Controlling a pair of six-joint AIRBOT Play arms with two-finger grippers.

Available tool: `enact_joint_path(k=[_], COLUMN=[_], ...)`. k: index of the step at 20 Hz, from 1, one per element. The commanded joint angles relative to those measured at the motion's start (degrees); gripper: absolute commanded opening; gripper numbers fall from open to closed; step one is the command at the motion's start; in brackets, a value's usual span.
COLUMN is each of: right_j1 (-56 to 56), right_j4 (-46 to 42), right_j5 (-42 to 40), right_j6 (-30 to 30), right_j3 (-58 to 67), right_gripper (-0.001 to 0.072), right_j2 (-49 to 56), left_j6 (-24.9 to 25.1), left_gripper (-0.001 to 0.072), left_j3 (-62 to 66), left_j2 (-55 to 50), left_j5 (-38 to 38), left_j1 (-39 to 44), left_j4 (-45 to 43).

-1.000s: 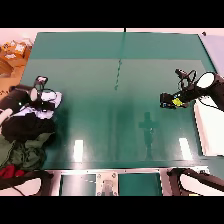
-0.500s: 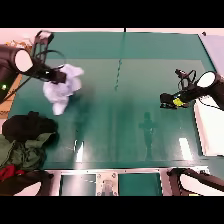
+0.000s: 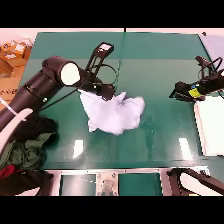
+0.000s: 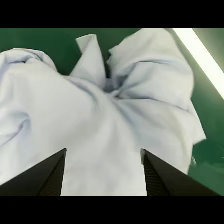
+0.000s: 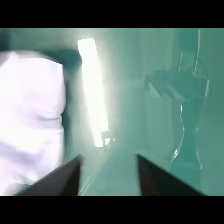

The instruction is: Fold the shirts.

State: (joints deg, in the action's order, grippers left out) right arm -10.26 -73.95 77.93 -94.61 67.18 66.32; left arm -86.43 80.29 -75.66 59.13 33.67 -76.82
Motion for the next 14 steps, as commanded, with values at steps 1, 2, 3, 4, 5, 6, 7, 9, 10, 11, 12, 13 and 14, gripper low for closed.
enact_joint_path(k=[1,2,3,4,5,6,7,9,10,11,12,13,14], right_j1=[-3.72,-4.35,-4.50,-4.48,-4.48,-4.46,-4.46,-3.54,-2.49,-1.36,-0.07,1.22,2.25], right_j4=[0.02,0.07,0.09,0.83,2.60,5.90,9.44,15.41,17.14,18.49,19.56,20.48,21.27], right_j5=[1.99,1.42,0.02,-2.56,-5.57,-8.68,-11.02,-14.19,-15.34,-16.50,-17.57,-18.64,-19.50], right_j6=[0.76,0.79,0.79,0.81,1.27,2.89,4.66,7.72,8.83,9.99,11.04,11.37,11.67], right_j3=[-1.62,-3.50,-5.60,-8.17,-10.69,-13.18,-14.99,-16.76,-16.65,-16.57,-16.46,-16.17,-15.78], right_gripper=[0.0426,0.0426,0.0425,0.0423,0.0414,0.0402,0.0400,0.0399,0.0399,0.0400,0.0399,0.0400,0.0399], right_j2=[-0.37,-0.37,-0.37,-0.35,-0.28,0.17,1.01,4.20,6.45,8.48,10.67,12.87,14.67], left_j6=[0.17,-0.68,-1.60,-1.66,-1.66,-1.66,-1.66,-1.64,-1.62,-1.62,-1.60,-1.57,-1.57], left_gripper=[0.0546,0.0691,0.0716,0.0716,0.0715,0.0715,0.0715,0.0715,0.0715,0.0715,0.0714,0.0715,0.0714], left_j3=[0.72,0.31,-0.72,-2.32,-4.52,-6.91,-9.49,-12.39,-12.41,-12.41,-12.41,-12.41,-12.13], left_j2=[-0.85,-0.87,-0.87,-0.90,-1.05,-1.42,-1.92,-4.66,-7.02,-9.25,-11.50,-13.40,-15.08], left_j5=[8.22,10.40,11.43,10.82,8.98,6.21,2.49,-4.39,-7.37,-10.56,-14.23,-17.70,-20.74], left_j1=[-8.68,-12.28,-15.69,-18.32,-20.57,-22.12,-23.26,-23.74,-23.74,-23.74,-23.74,-23.74,-23.74], left_j4=[0.72,0.79,0.79,0.79,0.81,0.81,0.87,0.92,1.42,3.39,5.84,8.04,9.60])
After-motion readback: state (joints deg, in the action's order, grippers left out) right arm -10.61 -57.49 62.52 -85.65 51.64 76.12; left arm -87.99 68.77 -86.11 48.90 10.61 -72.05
